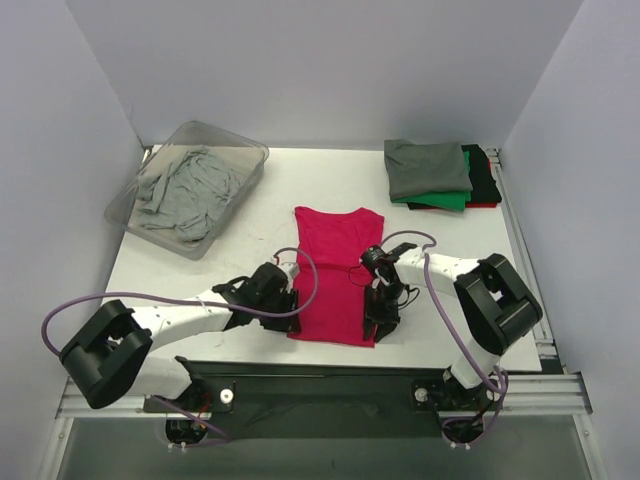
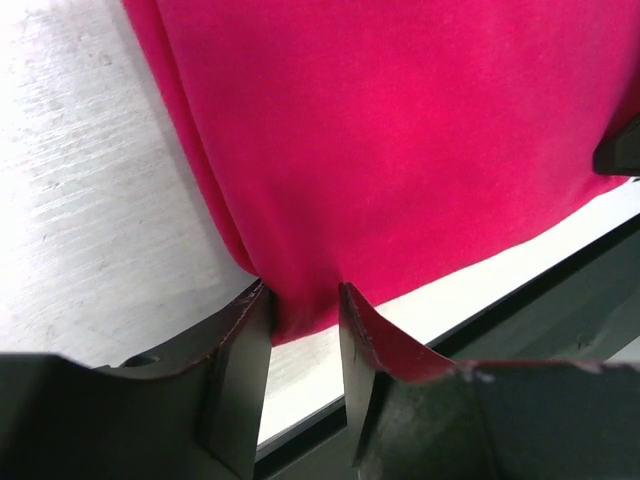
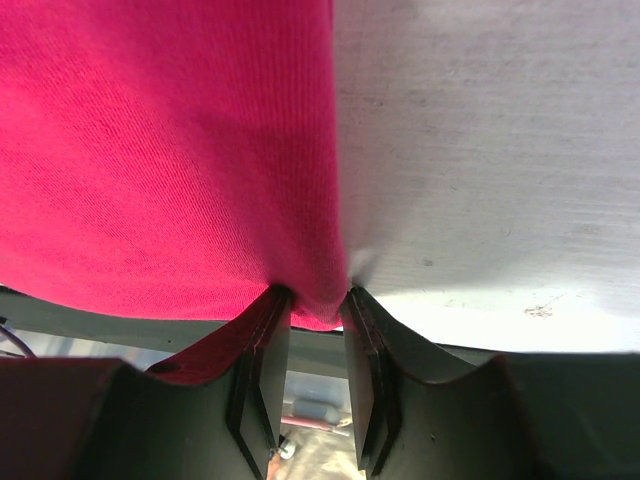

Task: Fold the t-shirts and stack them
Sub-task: Grab one side of the 2/3 rectangular tshirt with both arms

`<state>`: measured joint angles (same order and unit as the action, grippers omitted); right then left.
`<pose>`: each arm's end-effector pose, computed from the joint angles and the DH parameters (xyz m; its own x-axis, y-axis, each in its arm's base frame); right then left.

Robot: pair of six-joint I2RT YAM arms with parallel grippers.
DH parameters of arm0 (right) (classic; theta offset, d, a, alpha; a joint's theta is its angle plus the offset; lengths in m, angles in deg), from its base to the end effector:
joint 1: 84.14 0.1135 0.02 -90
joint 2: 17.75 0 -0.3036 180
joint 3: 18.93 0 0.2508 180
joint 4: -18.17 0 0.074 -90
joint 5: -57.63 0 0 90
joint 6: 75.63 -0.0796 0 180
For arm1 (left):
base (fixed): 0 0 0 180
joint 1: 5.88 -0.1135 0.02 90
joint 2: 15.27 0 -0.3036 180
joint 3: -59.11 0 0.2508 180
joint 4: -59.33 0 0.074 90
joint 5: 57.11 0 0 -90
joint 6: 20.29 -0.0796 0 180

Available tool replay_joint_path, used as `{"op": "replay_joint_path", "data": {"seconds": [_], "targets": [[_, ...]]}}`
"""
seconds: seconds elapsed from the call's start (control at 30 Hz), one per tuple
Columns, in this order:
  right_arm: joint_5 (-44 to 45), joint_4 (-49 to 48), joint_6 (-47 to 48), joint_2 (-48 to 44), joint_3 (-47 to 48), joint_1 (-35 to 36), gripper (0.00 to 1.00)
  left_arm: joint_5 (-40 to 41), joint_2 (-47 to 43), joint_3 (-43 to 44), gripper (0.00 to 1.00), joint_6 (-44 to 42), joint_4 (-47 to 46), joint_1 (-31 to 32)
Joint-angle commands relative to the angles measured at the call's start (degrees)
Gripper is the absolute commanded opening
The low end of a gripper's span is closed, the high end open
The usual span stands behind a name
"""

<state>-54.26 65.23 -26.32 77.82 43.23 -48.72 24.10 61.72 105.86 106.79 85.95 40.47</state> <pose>0.2137 0.1884 0.1317 -0.9928 0.0363 0.1142 0.0781 0.9189 0.3867 0.1650 -0.1906 0.1552 -0.9270 0.1085 -0.3590 0.2680 0.8613 -0.4317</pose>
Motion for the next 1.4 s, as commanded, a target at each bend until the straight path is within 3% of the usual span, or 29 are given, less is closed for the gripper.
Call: {"op": "replay_joint_path", "data": {"seconds": [0.0, 0.13, 0.33, 0.4, 0.43, 0.53, 0.63, 0.67, 0.77, 1.07, 1.37], "targets": [[3.5, 1.5, 0.1, 0.9, -2.0, 0.7, 0.28, 3.6, -1.0, -0.6, 0.45, -1.0, 9.8, 0.2], [3.6, 1.5, 0.0, 1.0, -1.8, 0.7, 0.28, 5.2, -3.2, -0.6, 0.50, -0.7, 11.9, 0.2], [3.6, 1.6, 0.0, 1.5, -1.3, 0.8, 0.28, 3.5, -2.0, -0.7, 0.47, -0.9, 10.8, 0.2], [3.5, 1.6, 0.3, 1.8, -1.1, 0.8, 0.27, 2.4, -0.4, -0.7, 0.41, -1.5, 9.5, 0.3], [3.4, 1.6, 0.3, 1.8, -1.0, 0.8, 0.27, 1.4, 0.2, -0.6, 0.30, -1.7, 9.0, 0.2], [3.3, 1.7, 0.3, 1.7, -0.9, 0.8, 0.27, 0.9, 1.7, -0.4, 0.16, -1.8, 9.2, 0.2], [3.1, 2.1, 0.3, 1.3, -1.1, 0.7, 0.19, 0.5, 1.8, -0.3, 0.05, -2.4, 9.7, 0.2], [3.0, 2.5, 0.3, 0.9, -1.4, 0.8, 0.12, 0.6, 1.4, -0.2, 0.00, -2.5, 10.6, 0.2], [3.2, 3.4, 0.3, 0.1, -1.8, 0.8, 0.00, 1.2, -0.6, -0.2, 0.00, -2.4, 13.3, 0.2], [3.3, 9.2, -0.2, -5.7, -2.9, 1.0, 0.00, -1.8, -9.8, -0.4, 0.00, 0.3, 19.5, 1.3], [4.0, 20.6, -1.3, -13.9, 0.1, 2.9, 0.00, -3.1, -14.6, 7.8, 0.00, 3.3, 30.7, 3.1]]}}
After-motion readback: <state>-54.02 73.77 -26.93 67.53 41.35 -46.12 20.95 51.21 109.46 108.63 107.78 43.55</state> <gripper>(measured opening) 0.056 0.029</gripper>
